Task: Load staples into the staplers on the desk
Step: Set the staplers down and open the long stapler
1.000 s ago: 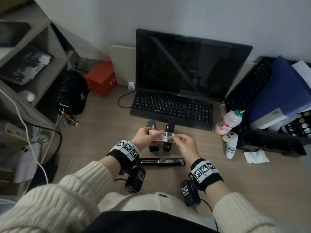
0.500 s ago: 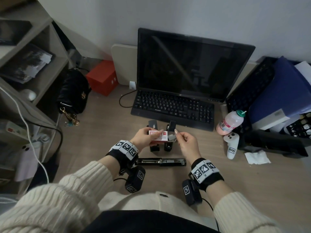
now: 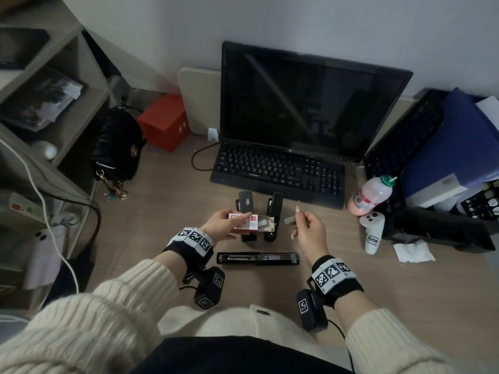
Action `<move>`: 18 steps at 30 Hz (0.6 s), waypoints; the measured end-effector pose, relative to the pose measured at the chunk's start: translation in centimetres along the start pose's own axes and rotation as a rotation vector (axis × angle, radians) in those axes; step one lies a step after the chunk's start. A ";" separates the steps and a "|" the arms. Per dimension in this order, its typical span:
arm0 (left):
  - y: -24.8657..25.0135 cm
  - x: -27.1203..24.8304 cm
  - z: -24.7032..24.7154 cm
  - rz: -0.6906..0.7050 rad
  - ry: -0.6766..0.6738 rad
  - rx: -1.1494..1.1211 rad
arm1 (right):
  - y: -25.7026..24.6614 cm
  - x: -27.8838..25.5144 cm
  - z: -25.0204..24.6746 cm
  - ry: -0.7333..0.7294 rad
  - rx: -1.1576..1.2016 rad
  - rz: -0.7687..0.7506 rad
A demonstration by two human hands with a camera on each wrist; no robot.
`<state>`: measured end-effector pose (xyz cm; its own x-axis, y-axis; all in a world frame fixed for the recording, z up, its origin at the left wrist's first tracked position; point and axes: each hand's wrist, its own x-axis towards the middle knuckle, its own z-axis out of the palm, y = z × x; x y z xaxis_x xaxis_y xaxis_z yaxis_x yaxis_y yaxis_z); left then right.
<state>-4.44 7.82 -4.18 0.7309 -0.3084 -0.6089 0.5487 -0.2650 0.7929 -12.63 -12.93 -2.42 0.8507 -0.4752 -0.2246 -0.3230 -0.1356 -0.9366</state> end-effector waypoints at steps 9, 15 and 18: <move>-3.4 -0.3 -3.9 -0.124 0.093 0.010 | 3.5 -0.2 -0.4 0.068 0.013 0.101; -5.4 -0.4 -4.7 -0.185 0.141 0.064 | 5.0 -1.1 -0.4 0.014 0.024 0.182; -5.7 -0.1 -5.1 -0.196 0.167 0.064 | 5.7 -1.1 -0.5 0.011 0.041 0.196</move>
<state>-5.60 14.05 -8.55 0.6730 -0.0915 -0.7340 0.6636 -0.3635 0.6538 -15.61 -13.59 -7.36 0.7687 -0.4981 -0.4013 -0.4649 -0.0041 -0.8854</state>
